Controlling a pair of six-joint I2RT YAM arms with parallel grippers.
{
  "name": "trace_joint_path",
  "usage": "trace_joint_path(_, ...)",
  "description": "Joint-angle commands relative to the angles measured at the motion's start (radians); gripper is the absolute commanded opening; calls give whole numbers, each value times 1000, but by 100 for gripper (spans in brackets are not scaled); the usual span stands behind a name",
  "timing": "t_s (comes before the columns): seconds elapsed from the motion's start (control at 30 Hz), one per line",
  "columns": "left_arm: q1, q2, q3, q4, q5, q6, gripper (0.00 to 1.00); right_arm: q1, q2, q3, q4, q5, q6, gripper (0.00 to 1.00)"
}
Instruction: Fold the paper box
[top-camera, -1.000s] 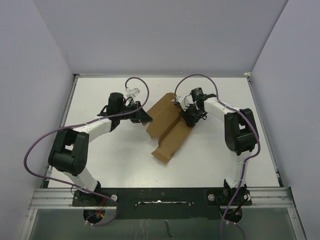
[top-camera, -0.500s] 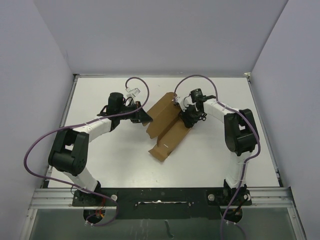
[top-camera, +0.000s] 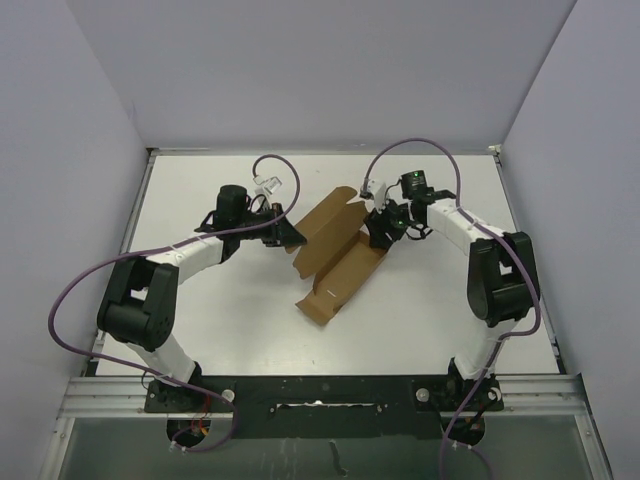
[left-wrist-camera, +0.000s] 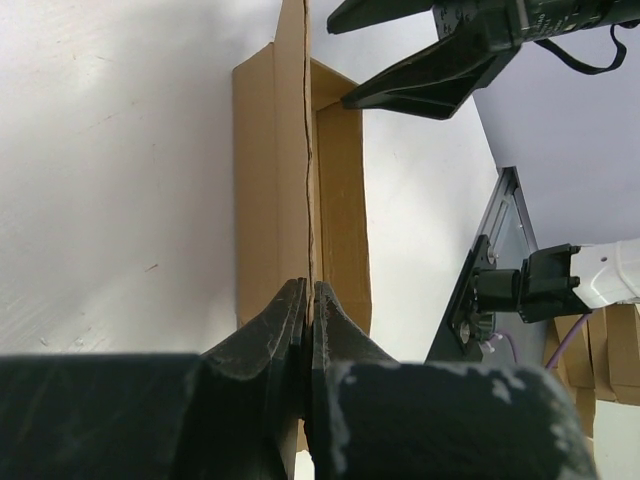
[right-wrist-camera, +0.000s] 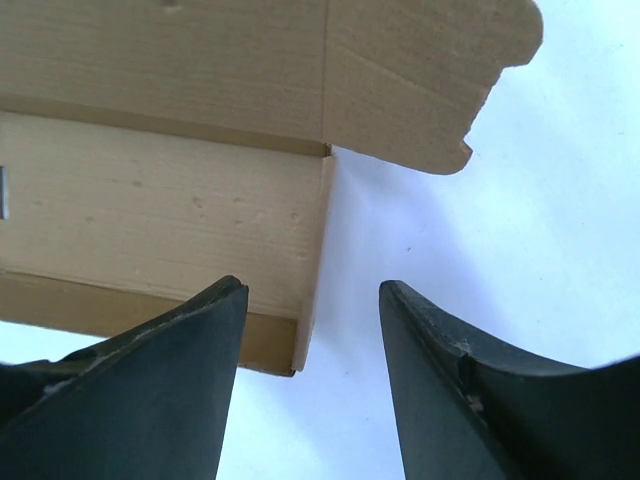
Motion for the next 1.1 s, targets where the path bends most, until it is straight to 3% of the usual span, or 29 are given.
trace_joint_path(0.0,4,20,53,63,36,8,0,-35,-93,-23,46,-127,-5,57)
trace_joint_path(0.27,2,27,67,36,40,30,0,-100,-198,-105,128,-247,-7,55)
trace_joint_path(0.43,1,29,73,22,38,46,0,-104,-195,-123,164,-240,12,55)
trace_joint_path(0.83,-10,35,78,12,44,52,0,26,-21,-59,146,67,29,53)
trace_joint_path(0.9,-11,37,80,14,46,51,0,38,0,-55,151,108,28,50)
trace_joint_path(1.07,-14,38,81,14,49,48,0,64,41,-45,155,184,24,27)
